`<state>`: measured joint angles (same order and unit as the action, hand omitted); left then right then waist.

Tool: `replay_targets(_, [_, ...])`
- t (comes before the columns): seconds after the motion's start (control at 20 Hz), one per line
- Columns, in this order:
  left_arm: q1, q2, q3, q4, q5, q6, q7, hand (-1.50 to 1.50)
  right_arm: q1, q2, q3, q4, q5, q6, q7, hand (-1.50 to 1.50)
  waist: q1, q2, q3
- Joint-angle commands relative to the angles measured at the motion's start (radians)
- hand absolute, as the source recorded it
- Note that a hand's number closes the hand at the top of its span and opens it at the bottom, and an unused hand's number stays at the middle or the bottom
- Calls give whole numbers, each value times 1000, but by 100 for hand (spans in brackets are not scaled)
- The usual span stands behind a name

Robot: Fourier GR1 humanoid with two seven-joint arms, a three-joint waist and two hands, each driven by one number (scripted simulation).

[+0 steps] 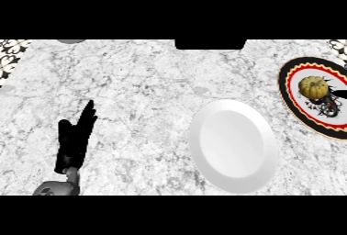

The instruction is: Pick the squash from the plate and place it in the plate

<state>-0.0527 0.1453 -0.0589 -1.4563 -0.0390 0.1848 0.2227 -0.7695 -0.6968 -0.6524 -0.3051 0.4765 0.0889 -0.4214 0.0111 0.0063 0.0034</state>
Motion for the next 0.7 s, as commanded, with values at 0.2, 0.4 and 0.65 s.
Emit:
replay_targets(0.2, [8, -37, -4, 39, -18, 16, -52, 0, 72, -14, -81, 37, -136, 140, -108, -150, 0, -1, -2])
replay_targets(0.4, [10, -18, 13, 44, 1, -24, -58, 0, 76, -51, -79, 44, -164, 194, -138, -150, 5, 0, -2])
replay_targets(0.65, [-21, -17, 12, 7, -16, -14, 13, 0, 103, -32, -51, 44, -165, 180, -224, -150, 7, 1, -1])
